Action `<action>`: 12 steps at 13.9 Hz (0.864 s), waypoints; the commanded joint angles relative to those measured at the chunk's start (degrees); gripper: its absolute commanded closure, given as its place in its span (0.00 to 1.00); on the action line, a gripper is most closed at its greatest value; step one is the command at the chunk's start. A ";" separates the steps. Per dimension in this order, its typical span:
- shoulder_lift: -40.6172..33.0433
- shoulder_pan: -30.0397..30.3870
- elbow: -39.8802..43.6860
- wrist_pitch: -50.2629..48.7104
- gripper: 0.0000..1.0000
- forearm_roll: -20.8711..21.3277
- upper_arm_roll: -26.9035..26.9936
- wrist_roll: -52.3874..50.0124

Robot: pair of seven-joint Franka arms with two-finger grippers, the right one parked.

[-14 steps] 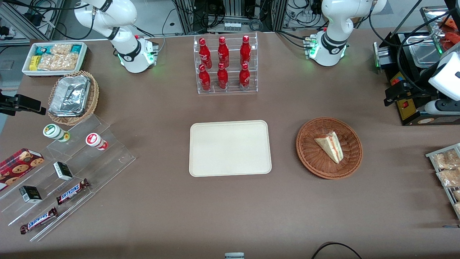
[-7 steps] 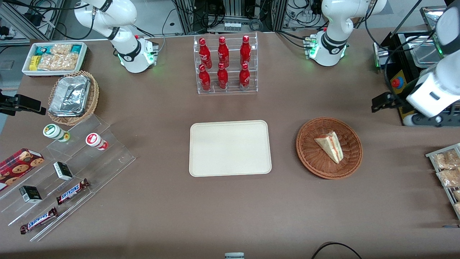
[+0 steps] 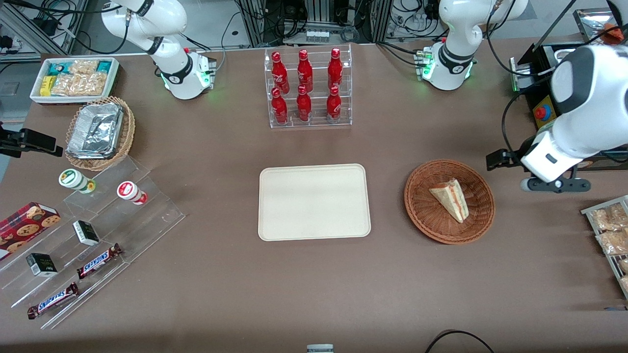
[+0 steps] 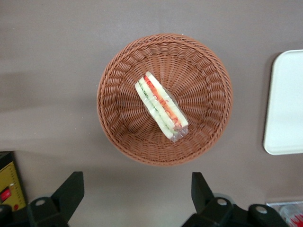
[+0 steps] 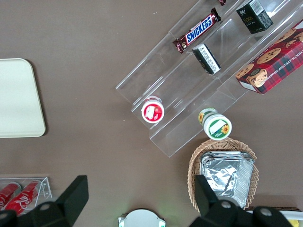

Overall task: Place sandwich from basket to tray
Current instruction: 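Move the left gripper over the wicker basket above the sandwich, then lower the open left gripper around the wrapped sandwich in the basket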

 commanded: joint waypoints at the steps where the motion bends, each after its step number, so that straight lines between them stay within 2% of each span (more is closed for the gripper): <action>1: -1.57 -0.24 -6.86 6.39 0.00 0.96 -0.27 -3.87; 6: -1.49 -4.36 -16.52 21.06 0.00 1.83 -1.06 -14.50; 8: -0.87 -6.47 -17.51 23.46 0.00 1.92 -1.06 -20.03; 12: -0.87 -6.84 -21.54 30.65 0.00 1.92 -1.15 -32.77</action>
